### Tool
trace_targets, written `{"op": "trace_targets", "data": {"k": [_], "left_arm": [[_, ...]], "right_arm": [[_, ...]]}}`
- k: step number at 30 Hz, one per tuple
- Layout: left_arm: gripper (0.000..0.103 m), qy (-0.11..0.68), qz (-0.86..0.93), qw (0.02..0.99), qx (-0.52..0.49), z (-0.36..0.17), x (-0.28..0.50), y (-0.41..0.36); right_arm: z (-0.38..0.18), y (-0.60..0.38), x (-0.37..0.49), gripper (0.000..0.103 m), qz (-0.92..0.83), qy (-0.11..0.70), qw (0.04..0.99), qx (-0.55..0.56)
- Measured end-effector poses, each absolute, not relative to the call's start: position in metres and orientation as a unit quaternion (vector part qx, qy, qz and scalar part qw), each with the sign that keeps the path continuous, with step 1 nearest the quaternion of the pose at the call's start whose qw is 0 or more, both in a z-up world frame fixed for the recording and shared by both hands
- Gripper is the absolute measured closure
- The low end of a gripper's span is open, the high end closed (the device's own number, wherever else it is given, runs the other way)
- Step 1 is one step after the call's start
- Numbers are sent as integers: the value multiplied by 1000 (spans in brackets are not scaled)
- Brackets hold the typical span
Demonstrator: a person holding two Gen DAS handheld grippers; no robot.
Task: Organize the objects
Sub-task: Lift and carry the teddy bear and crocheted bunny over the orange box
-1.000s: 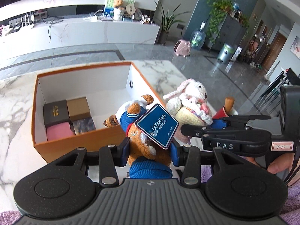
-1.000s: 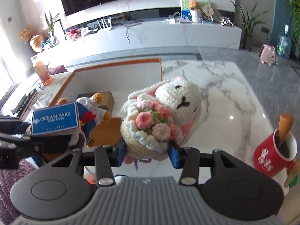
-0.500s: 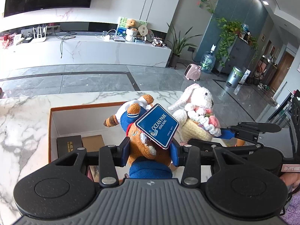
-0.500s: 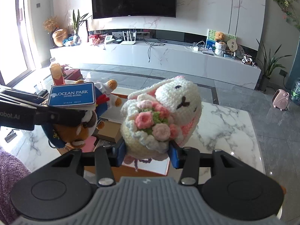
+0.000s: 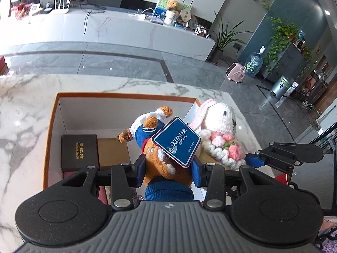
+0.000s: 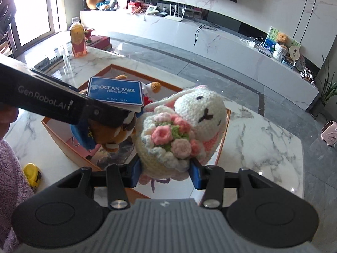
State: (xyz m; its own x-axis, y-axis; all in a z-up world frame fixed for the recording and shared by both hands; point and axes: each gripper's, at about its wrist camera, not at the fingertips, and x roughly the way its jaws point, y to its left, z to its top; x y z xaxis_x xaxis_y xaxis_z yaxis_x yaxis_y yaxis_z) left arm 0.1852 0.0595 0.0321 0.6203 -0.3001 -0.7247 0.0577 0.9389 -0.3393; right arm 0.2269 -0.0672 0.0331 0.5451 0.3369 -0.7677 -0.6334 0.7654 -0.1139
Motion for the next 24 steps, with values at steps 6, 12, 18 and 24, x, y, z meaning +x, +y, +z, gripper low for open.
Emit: {"op": "trace_targets", "data": {"k": [6,12,18,24], "left_arm": [[54,444,-101,875,-166,13,193,59],[54,459,-104,864,-182,-4,202,55],[54,476,-105,853,-187,-17,208,49],[54,489,-102,845,-188,-27,211,45]], "right_arm": [[11,-66,245,54,281,431,834,-199],[-11,-69,255,53,276,473,812,-201],[-17,-75,261,51,266,493,806,-194],[-17,-73,263,50,265,494,804,-198]]}}
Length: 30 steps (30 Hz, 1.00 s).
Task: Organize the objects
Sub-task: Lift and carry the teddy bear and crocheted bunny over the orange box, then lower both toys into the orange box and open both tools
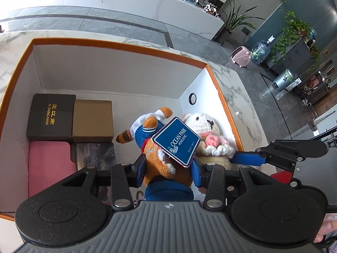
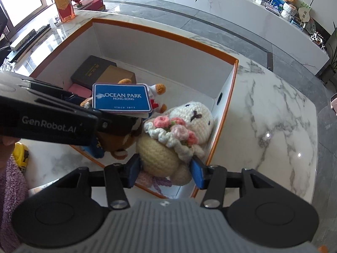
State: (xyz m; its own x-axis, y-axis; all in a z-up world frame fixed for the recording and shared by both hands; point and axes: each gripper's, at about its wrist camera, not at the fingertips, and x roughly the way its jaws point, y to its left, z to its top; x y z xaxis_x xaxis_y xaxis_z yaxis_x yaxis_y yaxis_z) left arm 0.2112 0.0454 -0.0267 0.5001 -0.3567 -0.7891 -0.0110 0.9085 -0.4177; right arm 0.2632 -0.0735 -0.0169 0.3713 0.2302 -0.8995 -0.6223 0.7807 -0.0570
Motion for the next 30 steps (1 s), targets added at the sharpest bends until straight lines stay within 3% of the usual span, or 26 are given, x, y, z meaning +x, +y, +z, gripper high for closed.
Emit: {"op": "trace_targets", "data": {"k": [15,24,27,30], "left_arm": [[53,507,-89,841,-167,-40,217,32],[45,514,-81,838,-166,-37,214,36],[38,497,-78,851,-152,-26,209,36],[34,478,-74,864,-139,-12,202,36]], "right_arm": [[0,-76,255,46,264,475,816,-198],[-2,-77,253,46,261,478,816,-191],[1,-78,250,46,260,476,818,-190],[4,-79,247,39,256,471,822,-191]]}}
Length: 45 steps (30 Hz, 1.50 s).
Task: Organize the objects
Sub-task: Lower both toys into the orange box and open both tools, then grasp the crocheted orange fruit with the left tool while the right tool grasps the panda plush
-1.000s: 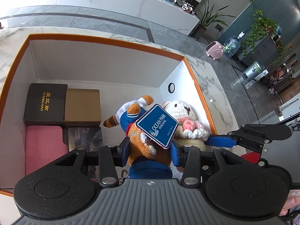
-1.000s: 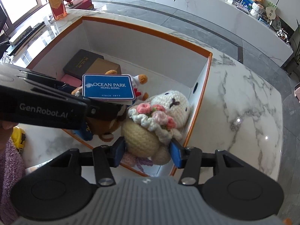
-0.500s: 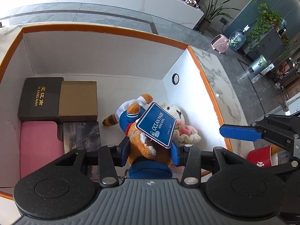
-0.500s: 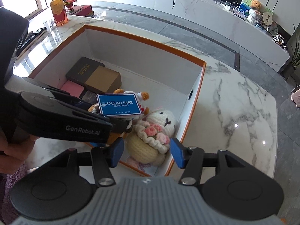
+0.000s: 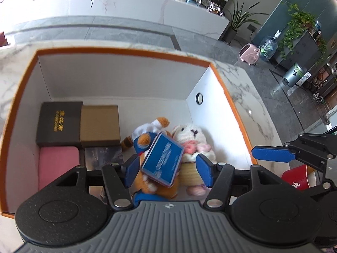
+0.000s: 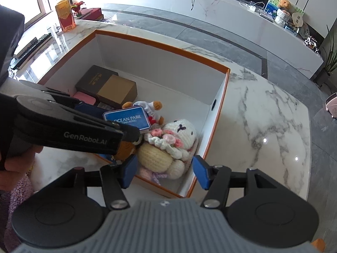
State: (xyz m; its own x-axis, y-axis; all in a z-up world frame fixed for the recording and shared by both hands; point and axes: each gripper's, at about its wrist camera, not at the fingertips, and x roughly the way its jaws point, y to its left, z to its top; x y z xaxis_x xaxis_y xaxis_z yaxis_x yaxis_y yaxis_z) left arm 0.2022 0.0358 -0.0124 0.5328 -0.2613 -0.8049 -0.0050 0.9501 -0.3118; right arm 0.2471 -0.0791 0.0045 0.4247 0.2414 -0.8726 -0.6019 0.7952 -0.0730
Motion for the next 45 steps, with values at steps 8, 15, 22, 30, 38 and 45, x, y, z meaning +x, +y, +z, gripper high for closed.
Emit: {"op": "trace_targets", "data": {"k": [8,15,22,30,38,45], "left_arm": [[34,429,-76,892,-120,27,177,36],[34,400,-111,906,-79,56,147,21],[35,384,-143,911,-46,65,113,9],[35,384,-147,911,-27,57,81,4],[35,411,-148,899,-27,28,61,5],[39,448,-154,880,-39,-4,43,7]], "right_arm": [[20,-85,237,38,243,454,838,-180],[36,-95,216,38,238,435,854,-156],[50,-116,183,36,224,416,877,-87],[41,-136,142,34,180,409,894,-11],[11,-144,111,34,138,424,894,30],[-24,-145,94,35,129,459,878,51]]}}
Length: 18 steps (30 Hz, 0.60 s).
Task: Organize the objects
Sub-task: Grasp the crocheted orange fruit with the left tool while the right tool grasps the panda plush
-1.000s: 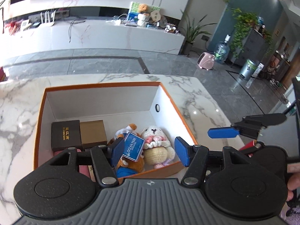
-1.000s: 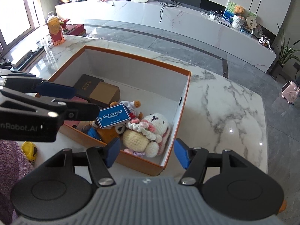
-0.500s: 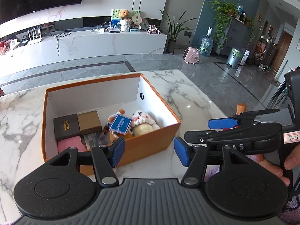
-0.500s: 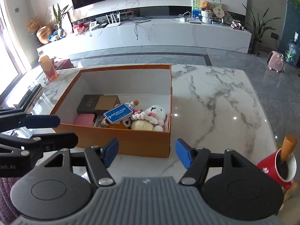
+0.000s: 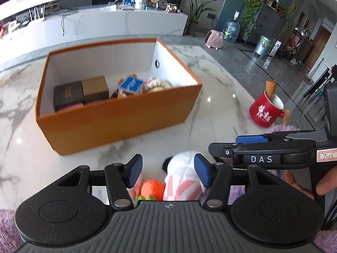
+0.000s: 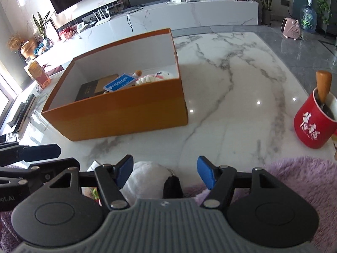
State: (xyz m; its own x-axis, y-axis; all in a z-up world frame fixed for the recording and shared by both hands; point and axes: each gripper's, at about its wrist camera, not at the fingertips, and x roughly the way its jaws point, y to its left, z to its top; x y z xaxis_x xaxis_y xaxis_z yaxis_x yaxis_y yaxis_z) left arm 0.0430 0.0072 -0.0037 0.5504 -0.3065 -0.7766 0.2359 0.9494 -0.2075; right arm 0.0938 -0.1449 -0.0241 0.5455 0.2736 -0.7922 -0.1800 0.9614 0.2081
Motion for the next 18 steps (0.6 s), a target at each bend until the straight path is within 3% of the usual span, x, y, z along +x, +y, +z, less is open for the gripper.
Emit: {"op": "trace_targets", "data": {"k": [18], "left_arm": [[39,487,-118,865,-37,-29,21,19]], "right_arm": [[-52,-135,86,34,148,493,855,60]]}}
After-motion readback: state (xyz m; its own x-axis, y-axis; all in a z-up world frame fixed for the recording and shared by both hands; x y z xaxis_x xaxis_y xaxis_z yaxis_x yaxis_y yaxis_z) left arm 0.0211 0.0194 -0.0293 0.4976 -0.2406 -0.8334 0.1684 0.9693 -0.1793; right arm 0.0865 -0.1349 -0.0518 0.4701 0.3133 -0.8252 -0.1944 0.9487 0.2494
